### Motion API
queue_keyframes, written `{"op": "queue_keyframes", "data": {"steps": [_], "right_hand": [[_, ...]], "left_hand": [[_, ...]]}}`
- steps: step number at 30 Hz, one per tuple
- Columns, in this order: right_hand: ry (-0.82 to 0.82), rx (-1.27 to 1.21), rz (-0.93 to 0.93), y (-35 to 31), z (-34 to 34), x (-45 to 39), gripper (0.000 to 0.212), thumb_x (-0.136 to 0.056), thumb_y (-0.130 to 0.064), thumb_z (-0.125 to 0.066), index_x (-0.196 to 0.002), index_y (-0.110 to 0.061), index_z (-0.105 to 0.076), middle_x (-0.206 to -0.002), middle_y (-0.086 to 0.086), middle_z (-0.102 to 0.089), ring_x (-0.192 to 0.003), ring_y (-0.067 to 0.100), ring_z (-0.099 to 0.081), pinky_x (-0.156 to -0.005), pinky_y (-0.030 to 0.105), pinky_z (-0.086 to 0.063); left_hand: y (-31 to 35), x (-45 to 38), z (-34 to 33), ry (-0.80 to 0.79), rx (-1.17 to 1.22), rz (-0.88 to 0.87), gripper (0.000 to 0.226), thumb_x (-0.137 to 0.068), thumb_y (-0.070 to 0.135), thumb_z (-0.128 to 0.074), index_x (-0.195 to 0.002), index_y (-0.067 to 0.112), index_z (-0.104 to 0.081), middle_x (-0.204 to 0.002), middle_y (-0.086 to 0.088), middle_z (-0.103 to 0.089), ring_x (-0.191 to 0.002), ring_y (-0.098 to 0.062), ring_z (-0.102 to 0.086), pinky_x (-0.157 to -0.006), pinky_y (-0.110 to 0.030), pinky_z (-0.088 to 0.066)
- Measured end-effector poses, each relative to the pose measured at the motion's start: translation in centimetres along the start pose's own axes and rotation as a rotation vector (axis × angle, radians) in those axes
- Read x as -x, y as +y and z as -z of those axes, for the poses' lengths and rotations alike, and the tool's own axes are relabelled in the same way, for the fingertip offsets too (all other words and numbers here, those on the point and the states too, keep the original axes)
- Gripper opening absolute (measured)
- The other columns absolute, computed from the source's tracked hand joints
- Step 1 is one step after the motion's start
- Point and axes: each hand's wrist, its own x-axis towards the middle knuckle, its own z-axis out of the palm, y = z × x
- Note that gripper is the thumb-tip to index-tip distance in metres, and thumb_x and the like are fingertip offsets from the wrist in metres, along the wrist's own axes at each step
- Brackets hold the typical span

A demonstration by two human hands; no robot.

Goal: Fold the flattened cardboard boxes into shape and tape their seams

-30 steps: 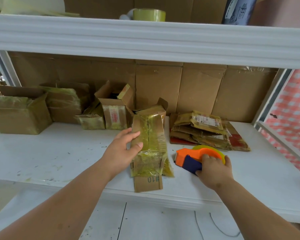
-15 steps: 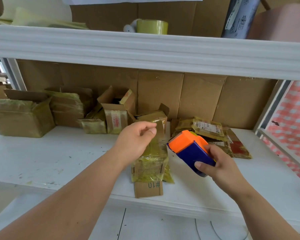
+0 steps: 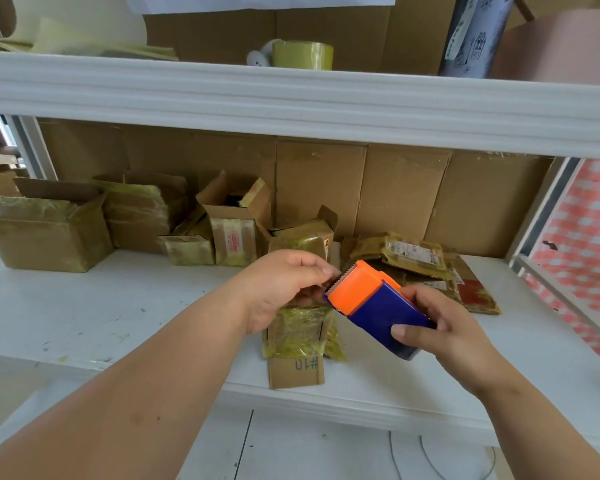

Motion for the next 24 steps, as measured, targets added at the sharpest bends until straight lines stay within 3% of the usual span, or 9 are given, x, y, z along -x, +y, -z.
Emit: {"op": "queue_keyframes", "data": {"steps": [3,7,9,12,15,18,20,24], "right_hand": [[-0.002,0.014,0.032,-0.4,0.1,0.3,0.05,-0.063,-0.04,-0.072,-0.107,-0.019,-0.062,-0.099,-0.001,-0.072,-0.092,0.02,-0.07,-0.069,0.032,-0.059],[0.067,0.044,0.063,-0.9,-0.2,0.3,0.054,-0.057,-0.054,-0.058,-0.09,-0.011,-0.063,-0.082,0.002,-0.068,-0.07,0.011,-0.063,-0.059,0.021,-0.045],[0.109,0.033,0.061,-1.0,-0.4,0.2,0.054,-0.06,-0.058,-0.059,-0.083,-0.01,-0.062,-0.075,0.004,-0.065,-0.064,0.012,-0.057,-0.058,0.022,-0.04],[0.154,0.071,0.056,-1.4,-0.6,0.2,0.058,-0.058,-0.07,-0.064,-0.075,-0.014,-0.063,-0.069,0.007,-0.066,-0.057,0.021,-0.058,-0.049,0.019,-0.042],[0.141,0.137,0.037,-2.0,-0.6,0.1,0.057,-0.059,-0.069,-0.071,-0.079,-0.016,-0.065,-0.07,0.008,-0.069,-0.06,0.027,-0.065,-0.047,0.024,-0.047],[0.103,0.215,0.043,-2.6,-0.5,0.0,0.051,-0.064,-0.061,-0.082,-0.083,-0.016,-0.065,-0.07,0.0,-0.069,-0.058,0.016,-0.064,-0.047,0.022,-0.049],[0.072,0.27,0.047,-3.1,-0.5,-0.1,0.046,-0.064,-0.057,-0.078,-0.085,-0.018,-0.065,-0.073,-0.006,-0.069,-0.062,0.012,-0.066,-0.048,0.021,-0.051],[0.011,0.365,0.067,-3.7,-0.3,-0.5,0.044,-0.061,-0.059,-0.073,-0.088,-0.024,-0.065,-0.077,-0.017,-0.068,-0.07,0.004,-0.067,-0.055,0.015,-0.051]], "left_hand": [[0.3,0.3,-0.1,-0.017,0.049,0.042,0.027,-0.102,0.017,-0.048,-0.086,0.019,-0.07,-0.079,0.002,-0.069,-0.073,-0.01,-0.06,-0.072,-0.027,-0.047],[0.9,0.7,-0.4,-0.044,0.148,0.098,0.039,-0.103,0.036,-0.044,-0.08,0.017,-0.069,-0.081,-0.004,-0.068,-0.07,-0.013,-0.06,-0.072,-0.029,-0.046],[1.0,0.7,-0.7,0.021,0.072,0.073,0.033,-0.097,0.039,-0.056,-0.079,0.015,-0.07,-0.076,-0.002,-0.067,-0.067,-0.012,-0.059,-0.071,-0.028,-0.046],[0.9,0.6,-1.2,0.109,0.017,0.046,0.02,-0.088,0.026,-0.072,-0.074,0.013,-0.071,-0.066,0.0,-0.067,-0.06,-0.01,-0.058,-0.066,-0.026,-0.047],[0.5,0.6,-1.2,0.18,0.023,0.047,0.024,-0.088,0.018,-0.072,-0.064,0.016,-0.07,-0.059,0.001,-0.066,-0.057,-0.009,-0.058,-0.064,-0.024,-0.049],[0.3,0.7,-1.1,0.223,-0.008,0.019,0.023,-0.091,0.015,-0.07,-0.068,0.013,-0.071,-0.055,0.004,-0.065,-0.055,-0.007,-0.058,-0.064,-0.023,-0.051],[0.5,0.9,-1.0,0.247,-0.078,-0.009,0.023,-0.091,0.017,-0.07,-0.07,0.01,-0.071,-0.052,0.006,-0.063,-0.053,-0.005,-0.055,-0.058,-0.019,-0.05],[0.9,1.1,-0.2,0.292,-0.242,-0.075,0.024,-0.091,0.026,-0.07,-0.074,0.01,-0.075,-0.068,-0.004,-0.071,-0.062,-0.007,-0.057,-0.069,-0.035,-0.053]]}}
